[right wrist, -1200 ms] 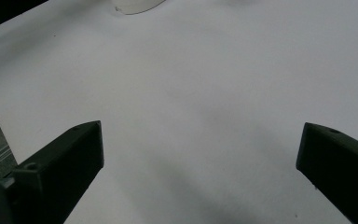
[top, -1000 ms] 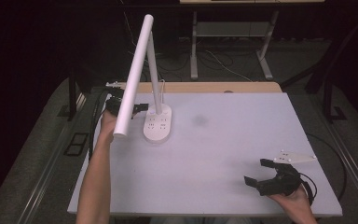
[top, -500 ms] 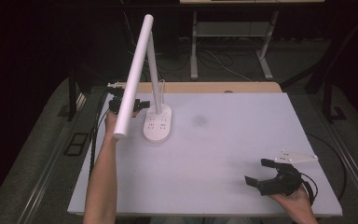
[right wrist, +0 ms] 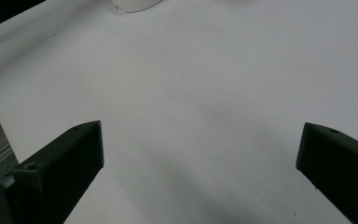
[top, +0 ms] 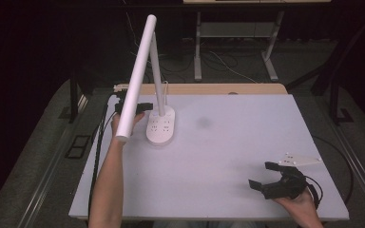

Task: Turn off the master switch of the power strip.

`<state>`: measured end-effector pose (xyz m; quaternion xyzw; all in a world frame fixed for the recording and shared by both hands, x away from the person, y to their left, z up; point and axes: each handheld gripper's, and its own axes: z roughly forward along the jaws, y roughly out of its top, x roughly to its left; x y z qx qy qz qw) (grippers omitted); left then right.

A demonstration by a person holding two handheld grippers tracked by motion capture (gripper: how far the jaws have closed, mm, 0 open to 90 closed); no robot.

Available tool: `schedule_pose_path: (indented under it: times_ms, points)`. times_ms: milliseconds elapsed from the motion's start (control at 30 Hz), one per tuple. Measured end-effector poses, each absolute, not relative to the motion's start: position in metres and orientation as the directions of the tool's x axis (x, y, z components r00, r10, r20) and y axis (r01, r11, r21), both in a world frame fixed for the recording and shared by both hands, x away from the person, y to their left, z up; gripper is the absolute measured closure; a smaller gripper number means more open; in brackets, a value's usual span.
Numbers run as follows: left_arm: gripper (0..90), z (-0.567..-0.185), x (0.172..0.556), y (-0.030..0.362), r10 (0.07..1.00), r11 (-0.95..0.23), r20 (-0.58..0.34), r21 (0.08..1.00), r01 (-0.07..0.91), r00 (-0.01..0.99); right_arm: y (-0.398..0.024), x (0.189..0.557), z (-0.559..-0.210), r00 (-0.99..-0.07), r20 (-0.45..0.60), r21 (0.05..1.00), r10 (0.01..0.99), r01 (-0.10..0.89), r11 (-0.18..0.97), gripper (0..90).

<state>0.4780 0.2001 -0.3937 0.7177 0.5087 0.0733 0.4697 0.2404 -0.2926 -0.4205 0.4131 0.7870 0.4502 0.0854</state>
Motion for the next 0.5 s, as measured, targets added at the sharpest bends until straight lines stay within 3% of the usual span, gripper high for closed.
schedule_pose_path:
  times_ms: [233, 500]
  points:
    - [87.1, -0.4, 0.482, 0.197, 0.816, -0.033, -0.367, 0.742, 0.669, 0.446, -0.293, 0.24, -0.421, -0.639, 0.246, 0.775, 0.729, 0.581, 0.248, 0.2]
    - [89.7, -0.406, 0.485, 0.193, 0.825, -0.026, -0.364, 0.74, 0.673, 0.432, -0.293, 0.24, -0.421, -0.643, 0.242, 0.775, 0.727, 0.579, 0.254, 0.2]
